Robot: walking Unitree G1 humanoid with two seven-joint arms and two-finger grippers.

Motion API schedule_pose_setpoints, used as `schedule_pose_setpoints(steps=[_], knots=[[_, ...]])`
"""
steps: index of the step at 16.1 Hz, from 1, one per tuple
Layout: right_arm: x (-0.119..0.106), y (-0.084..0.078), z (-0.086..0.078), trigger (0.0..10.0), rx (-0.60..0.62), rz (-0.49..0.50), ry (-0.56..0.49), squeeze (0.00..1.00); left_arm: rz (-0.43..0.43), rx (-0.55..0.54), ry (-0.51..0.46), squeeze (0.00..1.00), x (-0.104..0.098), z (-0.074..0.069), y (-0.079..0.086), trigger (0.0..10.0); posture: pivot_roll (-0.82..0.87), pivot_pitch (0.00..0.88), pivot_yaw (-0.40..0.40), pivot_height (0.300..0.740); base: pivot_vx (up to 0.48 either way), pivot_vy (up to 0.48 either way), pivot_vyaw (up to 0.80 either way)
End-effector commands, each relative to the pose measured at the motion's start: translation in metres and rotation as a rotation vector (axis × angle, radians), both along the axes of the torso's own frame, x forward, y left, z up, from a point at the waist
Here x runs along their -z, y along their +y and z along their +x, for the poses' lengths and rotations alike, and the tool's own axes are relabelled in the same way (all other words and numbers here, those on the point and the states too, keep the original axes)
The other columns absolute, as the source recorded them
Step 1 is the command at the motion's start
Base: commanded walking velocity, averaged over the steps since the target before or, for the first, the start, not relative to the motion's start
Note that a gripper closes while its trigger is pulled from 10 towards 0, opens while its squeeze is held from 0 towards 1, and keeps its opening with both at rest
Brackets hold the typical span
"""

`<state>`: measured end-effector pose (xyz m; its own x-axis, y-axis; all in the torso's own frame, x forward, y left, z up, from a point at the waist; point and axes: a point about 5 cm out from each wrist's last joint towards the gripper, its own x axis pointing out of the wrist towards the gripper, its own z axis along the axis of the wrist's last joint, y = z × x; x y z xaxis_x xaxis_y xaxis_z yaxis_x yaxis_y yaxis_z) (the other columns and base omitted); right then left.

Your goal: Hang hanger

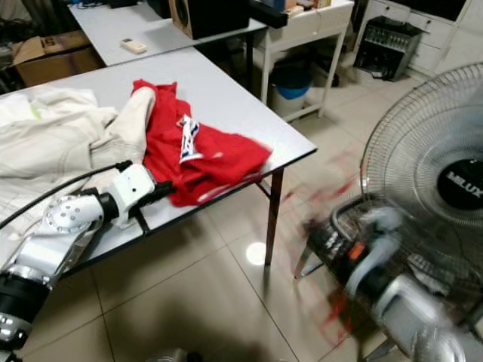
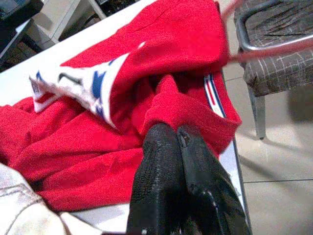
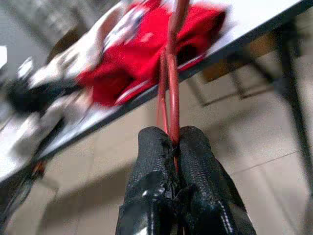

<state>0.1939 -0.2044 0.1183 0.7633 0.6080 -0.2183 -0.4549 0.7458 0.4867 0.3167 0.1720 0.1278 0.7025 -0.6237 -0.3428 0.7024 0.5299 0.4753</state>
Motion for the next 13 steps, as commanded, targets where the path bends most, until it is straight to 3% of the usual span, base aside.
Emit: schedule_pose_setpoints(steps=[1, 9, 12, 13], knots=[[-0.005, 0.005, -0.004, 10.0, -0.078, -0.048, -0.011, 0.00, 0.019, -0.005, -0.020, 0.00, -0.004, 0.003, 0.001, 0.0, -0.09, 0.018, 0.045, 0.740, 0.000, 0.000, 0.00], [-0.061, -0.024, -0.034, 10.0, -0.345, -0.192, -0.130, 0.00, 0.055, 0.010, -0.024, 0.00, 0.002, 0.002, -0.004, 0.0, -0.09, 0.017, 0.036, 0.740, 0.000, 0.000, 0.00], [-0.085, -0.030, -0.026, 10.0, -0.330, -0.163, -0.234, 0.00, 0.065, 0.026, -0.012, 0.00, 0.006, 0.001, -0.006, 0.0, -0.09, 0.020, 0.034, 0.740, 0.000, 0.000, 0.00], [-0.088, -0.032, -0.015, 10.0, -0.270, -0.153, -0.272, 0.00, 0.063, 0.059, -0.002, 0.00, 0.008, -0.003, -0.008, 0.0, -0.09, 0.021, 0.036, 0.740, 0.000, 0.000, 0.00]])
